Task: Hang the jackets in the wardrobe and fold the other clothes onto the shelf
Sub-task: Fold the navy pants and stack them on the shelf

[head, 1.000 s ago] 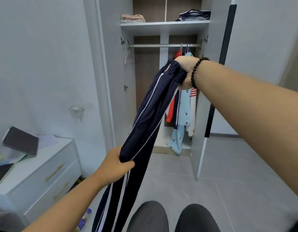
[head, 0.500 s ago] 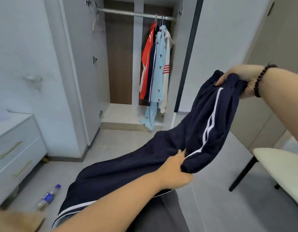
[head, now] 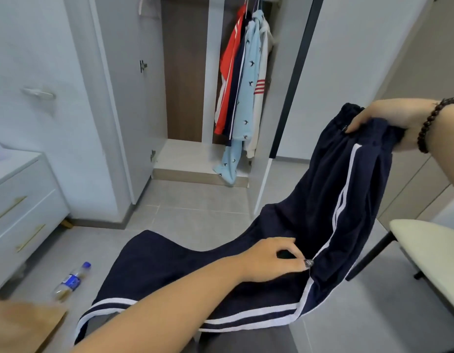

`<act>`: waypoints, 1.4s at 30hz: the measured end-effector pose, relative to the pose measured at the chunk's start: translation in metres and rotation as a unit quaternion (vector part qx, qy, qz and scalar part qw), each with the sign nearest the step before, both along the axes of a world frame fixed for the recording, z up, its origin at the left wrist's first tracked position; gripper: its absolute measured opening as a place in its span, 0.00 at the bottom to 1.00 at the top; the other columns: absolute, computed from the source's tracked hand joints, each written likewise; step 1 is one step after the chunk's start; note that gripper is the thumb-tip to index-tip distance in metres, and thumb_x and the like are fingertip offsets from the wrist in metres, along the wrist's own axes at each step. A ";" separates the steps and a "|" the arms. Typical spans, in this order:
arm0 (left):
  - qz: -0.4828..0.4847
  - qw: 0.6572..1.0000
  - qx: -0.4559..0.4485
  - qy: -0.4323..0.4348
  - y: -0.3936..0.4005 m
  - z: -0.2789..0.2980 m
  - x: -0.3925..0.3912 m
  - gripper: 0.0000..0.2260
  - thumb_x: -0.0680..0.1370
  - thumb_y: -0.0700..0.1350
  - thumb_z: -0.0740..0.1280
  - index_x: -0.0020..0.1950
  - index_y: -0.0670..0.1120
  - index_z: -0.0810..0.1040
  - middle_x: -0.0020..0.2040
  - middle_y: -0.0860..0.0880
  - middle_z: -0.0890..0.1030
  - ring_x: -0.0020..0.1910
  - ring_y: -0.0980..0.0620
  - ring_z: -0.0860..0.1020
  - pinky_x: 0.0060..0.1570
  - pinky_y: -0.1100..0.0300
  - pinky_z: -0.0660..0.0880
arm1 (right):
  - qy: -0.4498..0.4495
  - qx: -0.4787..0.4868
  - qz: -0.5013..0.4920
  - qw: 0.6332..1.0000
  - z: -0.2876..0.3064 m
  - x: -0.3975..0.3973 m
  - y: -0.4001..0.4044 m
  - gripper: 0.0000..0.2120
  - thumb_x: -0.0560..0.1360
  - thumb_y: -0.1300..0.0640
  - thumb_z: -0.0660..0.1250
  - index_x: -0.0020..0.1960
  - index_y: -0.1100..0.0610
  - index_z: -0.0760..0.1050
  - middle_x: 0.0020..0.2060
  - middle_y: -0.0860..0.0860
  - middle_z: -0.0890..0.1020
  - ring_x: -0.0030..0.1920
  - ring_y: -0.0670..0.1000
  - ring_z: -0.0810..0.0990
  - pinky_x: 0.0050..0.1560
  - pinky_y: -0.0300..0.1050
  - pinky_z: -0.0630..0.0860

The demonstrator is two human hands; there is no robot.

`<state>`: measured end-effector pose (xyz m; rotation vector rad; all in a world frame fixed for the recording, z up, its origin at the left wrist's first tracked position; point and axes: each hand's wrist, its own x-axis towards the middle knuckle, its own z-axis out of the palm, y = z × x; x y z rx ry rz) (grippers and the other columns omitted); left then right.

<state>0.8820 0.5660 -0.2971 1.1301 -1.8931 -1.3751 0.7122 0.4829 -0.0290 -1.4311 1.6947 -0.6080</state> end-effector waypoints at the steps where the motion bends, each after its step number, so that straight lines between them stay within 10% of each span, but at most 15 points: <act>1: 0.038 0.999 0.015 0.007 -0.005 -0.004 0.016 0.07 0.76 0.55 0.68 0.51 0.54 0.81 0.68 0.54 0.74 0.68 0.63 0.69 0.69 0.61 0.64 | 0.004 0.001 0.011 1.000 -0.004 0.007 -0.002 0.05 0.75 0.65 0.64 0.41 0.64 0.75 0.27 0.55 0.83 0.25 0.50 0.81 0.25 0.42 0.79; 6: 0.187 0.977 0.023 -0.097 -0.042 -0.028 0.083 0.11 0.79 0.39 0.61 0.58 0.46 0.79 0.57 0.50 0.80 0.58 0.52 0.78 0.56 0.68 0.70 | 0.068 0.031 0.060 0.995 -0.026 0.031 -0.012 0.05 0.74 0.65 0.65 0.49 0.66 0.77 0.38 0.59 0.85 0.31 0.53 0.84 0.29 0.43 0.79; 12: 0.085 0.979 0.047 -0.179 -0.056 -0.060 0.076 0.17 0.80 0.46 0.62 0.68 0.53 0.74 0.68 0.54 0.74 0.68 0.53 0.71 0.61 0.68 0.63 | 0.098 0.052 0.070 0.991 -0.049 0.034 -0.023 0.08 0.74 0.65 0.66 0.52 0.67 0.78 0.43 0.60 0.85 0.39 0.56 0.84 0.37 0.46 0.80; 17: -0.027 0.916 0.006 -0.401 -0.047 -0.090 0.033 0.28 0.79 0.62 0.54 0.78 0.61 0.51 0.80 0.51 0.45 0.78 0.45 0.39 0.74 0.41 0.39 | 0.070 0.062 0.068 0.993 -0.056 0.031 -0.032 0.09 0.74 0.64 0.66 0.52 0.66 0.78 0.45 0.59 0.85 0.39 0.54 0.84 0.35 0.43 0.80; 26: 0.129 0.970 0.067 -0.197 -0.051 -0.045 0.120 0.26 0.80 0.54 0.61 0.77 0.52 0.61 0.76 0.53 0.64 0.74 0.52 0.63 0.69 0.64 0.58 | 0.017 0.045 0.124 0.991 -0.056 0.092 -0.035 0.12 0.73 0.62 0.66 0.56 0.65 0.78 0.50 0.60 0.84 0.54 0.59 0.82 0.57 0.53 0.78; 34: 0.456 0.874 0.013 -0.166 -0.002 -0.028 0.312 0.18 0.80 0.44 0.62 0.71 0.49 0.71 0.70 0.49 0.73 0.69 0.51 0.70 0.65 0.60 0.63 | -0.041 0.050 0.225 0.972 -0.086 0.210 -0.012 0.12 0.72 0.62 0.68 0.55 0.61 0.77 0.49 0.60 0.84 0.49 0.58 0.84 0.51 0.53 0.79; 42: 0.512 0.818 0.263 0.021 0.062 -0.113 0.365 0.14 0.80 0.56 0.59 0.61 0.53 0.75 0.64 0.56 0.74 0.64 0.53 0.72 0.63 0.56 0.65 | -0.061 0.087 0.318 0.942 -0.164 0.311 0.035 0.06 0.69 0.63 0.67 0.45 0.58 0.73 0.38 0.58 0.79 0.38 0.57 0.80 0.41 0.52 0.77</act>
